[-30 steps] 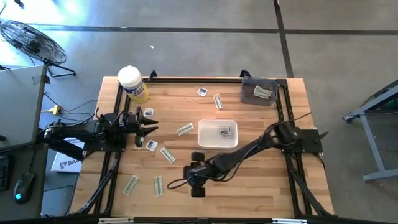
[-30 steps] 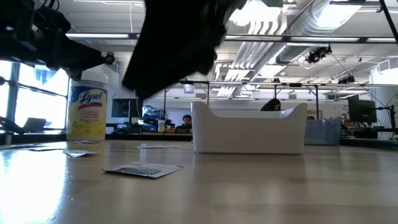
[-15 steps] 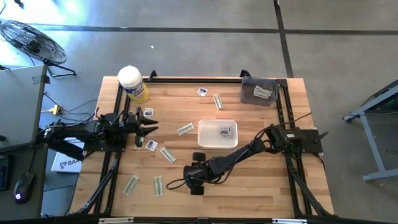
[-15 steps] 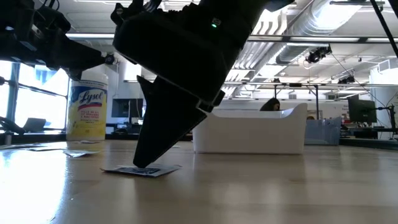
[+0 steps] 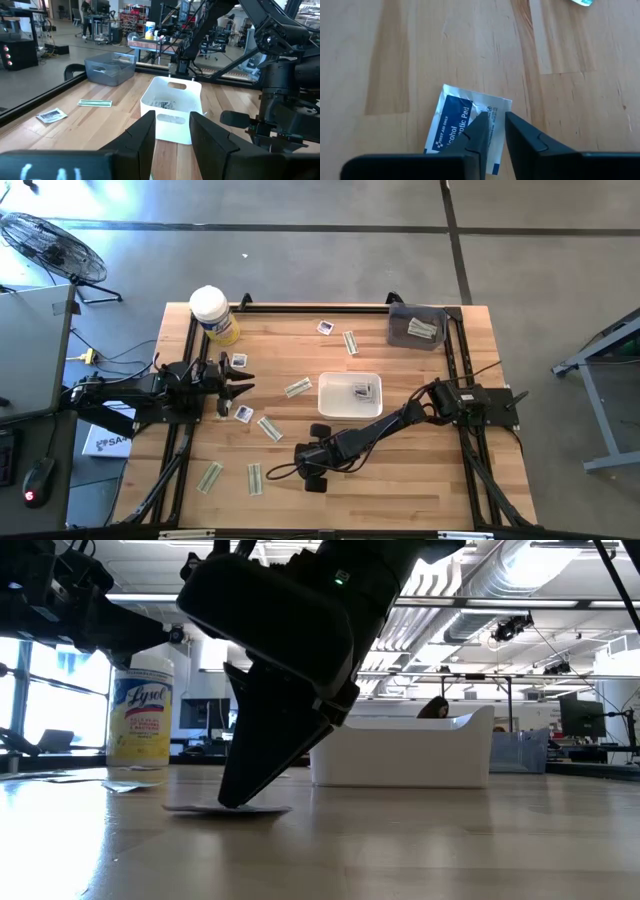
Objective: Pick & Place First Aid Supplies
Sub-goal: Put the blue alcohol pad into the white bin, then put the green bandage into the black bin
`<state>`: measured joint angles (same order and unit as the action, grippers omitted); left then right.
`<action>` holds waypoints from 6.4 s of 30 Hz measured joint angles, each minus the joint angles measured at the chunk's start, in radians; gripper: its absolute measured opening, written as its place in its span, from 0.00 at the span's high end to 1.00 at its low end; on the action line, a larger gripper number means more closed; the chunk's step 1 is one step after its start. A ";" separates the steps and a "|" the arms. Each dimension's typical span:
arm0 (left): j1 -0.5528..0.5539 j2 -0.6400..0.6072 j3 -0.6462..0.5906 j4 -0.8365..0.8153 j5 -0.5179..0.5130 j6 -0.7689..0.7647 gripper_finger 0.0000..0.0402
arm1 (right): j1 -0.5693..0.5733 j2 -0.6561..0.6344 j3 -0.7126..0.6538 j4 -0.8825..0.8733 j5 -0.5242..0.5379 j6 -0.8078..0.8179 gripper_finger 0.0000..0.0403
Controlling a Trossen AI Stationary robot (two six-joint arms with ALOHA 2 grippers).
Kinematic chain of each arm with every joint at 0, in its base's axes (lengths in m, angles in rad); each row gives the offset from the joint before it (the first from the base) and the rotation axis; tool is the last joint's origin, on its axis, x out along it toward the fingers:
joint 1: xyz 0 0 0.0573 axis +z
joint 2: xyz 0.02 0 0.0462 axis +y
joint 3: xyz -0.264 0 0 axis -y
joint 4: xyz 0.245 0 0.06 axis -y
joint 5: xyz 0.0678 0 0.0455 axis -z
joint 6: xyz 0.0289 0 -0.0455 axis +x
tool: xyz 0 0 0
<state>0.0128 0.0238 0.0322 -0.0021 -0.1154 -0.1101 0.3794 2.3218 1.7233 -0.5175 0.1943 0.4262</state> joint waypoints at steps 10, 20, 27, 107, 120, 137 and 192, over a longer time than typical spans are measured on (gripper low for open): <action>0.000 0.000 0.000 0.000 0.000 0.000 0.70 | 0.000 0.001 -0.002 -0.001 0.002 0.001 0.96; 0.000 0.000 0.000 0.000 0.000 0.000 0.70 | 0.010 -0.054 -0.009 0.015 0.077 -0.044 0.92; 0.000 0.000 0.000 0.000 0.000 0.000 0.70 | 0.036 -0.067 -0.007 -0.049 0.062 -0.042 0.81; 0.000 0.000 0.000 0.000 0.001 0.000 0.70 | -0.379 -0.166 -0.005 -0.893 0.051 -0.323 0.98; 0.000 0.000 0.000 0.000 0.001 0.000 0.70 | -0.424 -0.137 -0.005 -0.942 0.093 -0.331 0.82; 0.000 0.000 0.000 0.000 0.001 0.000 0.70 | -0.195 -0.525 -0.004 -0.904 0.208 -0.089 0.77; -0.468 0.437 0.029 0.540 -0.075 -0.261 0.70 | 0.361 -0.306 -0.007 -0.571 0.413 0.291 0.77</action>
<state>-0.4548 0.4605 0.0610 0.5383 -0.1906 -0.3706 0.7406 2.0158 1.7163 -1.0889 0.6072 0.7172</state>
